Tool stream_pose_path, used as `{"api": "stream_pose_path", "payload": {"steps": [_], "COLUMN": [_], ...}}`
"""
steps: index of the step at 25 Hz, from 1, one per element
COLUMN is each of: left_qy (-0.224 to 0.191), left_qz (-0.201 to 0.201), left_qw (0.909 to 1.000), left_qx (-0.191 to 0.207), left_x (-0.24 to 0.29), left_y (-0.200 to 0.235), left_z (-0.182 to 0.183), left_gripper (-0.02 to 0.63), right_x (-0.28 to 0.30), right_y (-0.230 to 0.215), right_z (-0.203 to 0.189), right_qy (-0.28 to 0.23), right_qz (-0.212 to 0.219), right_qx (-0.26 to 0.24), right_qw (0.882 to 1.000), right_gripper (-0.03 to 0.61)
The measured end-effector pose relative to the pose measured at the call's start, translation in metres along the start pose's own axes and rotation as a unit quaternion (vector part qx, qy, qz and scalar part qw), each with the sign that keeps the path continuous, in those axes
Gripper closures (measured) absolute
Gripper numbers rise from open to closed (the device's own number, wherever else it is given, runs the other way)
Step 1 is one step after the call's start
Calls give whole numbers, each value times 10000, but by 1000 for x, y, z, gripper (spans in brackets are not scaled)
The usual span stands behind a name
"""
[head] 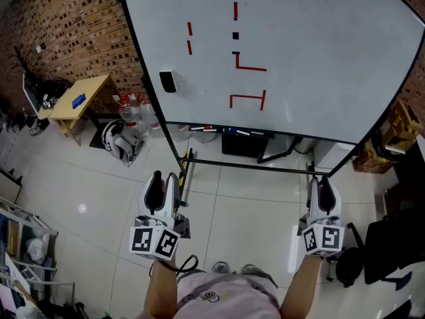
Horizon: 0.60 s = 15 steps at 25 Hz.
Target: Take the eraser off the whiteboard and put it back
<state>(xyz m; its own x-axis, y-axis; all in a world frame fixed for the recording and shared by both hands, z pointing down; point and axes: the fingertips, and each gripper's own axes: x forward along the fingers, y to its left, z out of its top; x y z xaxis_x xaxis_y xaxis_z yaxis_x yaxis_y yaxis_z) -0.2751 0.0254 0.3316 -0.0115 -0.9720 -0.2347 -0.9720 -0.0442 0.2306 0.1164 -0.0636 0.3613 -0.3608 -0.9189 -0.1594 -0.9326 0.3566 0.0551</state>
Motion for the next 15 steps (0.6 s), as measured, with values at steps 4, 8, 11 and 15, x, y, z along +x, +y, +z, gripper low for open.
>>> {"api": "stream_pose_path", "payload": {"steps": [4, 8, 11, 15], "left_qy": [97, 103, 47, -44], "left_qz": [-82, -103, -54, 135], "left_qw": [9999, 9999, 9999, 9999], "left_qx": [9, -50, -71, 8], "left_x": [30, 64, 95, 132], "left_y": [18, 29, 37, 47], "left_z": [-5, -11, -21, -25], "left_gripper": [460, 434, 434, 434], "right_x": [20, 47, 78, 131], "right_y": [7, 4, -4, -10], "right_z": [-10, -19, -25, -31], "right_qy": [85, 183, 169, -15], "right_qz": [-71, -65, -7, 169], "right_qx": [-26, -60, -84, 18], "right_qw": [9999, 9998, 9998, 9999], "right_gripper": [479, 479, 479, 479]}}
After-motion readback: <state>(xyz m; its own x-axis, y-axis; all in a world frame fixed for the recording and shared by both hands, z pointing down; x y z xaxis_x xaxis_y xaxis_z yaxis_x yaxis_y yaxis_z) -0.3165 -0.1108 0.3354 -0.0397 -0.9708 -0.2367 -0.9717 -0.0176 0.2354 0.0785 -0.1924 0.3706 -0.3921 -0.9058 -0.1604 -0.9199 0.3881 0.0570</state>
